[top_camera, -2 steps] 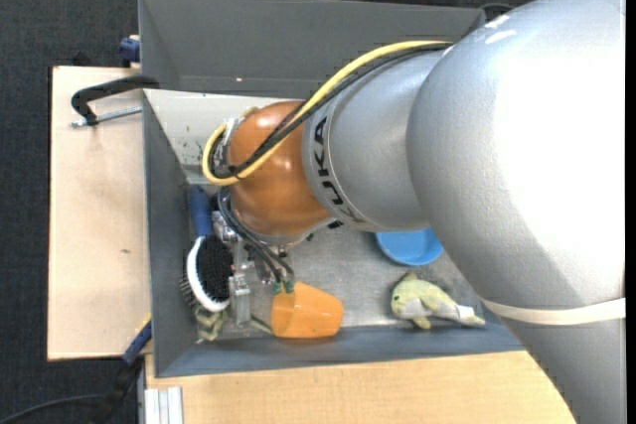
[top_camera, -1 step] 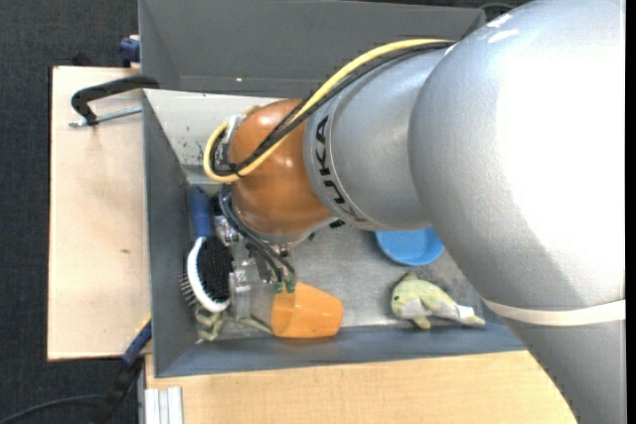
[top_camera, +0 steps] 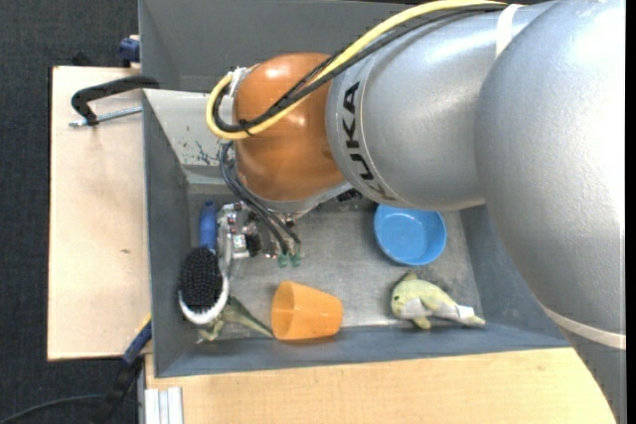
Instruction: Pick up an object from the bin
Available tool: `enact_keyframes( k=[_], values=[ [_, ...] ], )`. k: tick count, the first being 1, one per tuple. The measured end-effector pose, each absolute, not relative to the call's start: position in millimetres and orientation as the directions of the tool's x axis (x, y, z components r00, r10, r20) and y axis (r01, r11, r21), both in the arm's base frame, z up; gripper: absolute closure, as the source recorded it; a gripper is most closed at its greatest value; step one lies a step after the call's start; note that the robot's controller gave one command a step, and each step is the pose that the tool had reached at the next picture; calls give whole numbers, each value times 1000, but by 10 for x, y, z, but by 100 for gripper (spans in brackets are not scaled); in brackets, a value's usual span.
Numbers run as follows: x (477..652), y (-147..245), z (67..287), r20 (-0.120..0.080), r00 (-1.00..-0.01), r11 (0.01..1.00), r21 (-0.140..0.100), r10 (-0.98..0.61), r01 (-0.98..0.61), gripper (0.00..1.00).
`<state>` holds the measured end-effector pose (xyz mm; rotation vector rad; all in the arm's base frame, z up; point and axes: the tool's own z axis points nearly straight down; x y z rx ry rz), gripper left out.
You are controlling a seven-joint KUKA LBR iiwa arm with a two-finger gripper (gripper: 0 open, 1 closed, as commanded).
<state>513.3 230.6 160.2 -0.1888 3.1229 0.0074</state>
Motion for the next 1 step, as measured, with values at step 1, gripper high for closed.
enact_keyframes(
  k=[1],
  values=[
    [5114,2306,1562,-6,-993,993,3,-120,-120,0]
  ],
)
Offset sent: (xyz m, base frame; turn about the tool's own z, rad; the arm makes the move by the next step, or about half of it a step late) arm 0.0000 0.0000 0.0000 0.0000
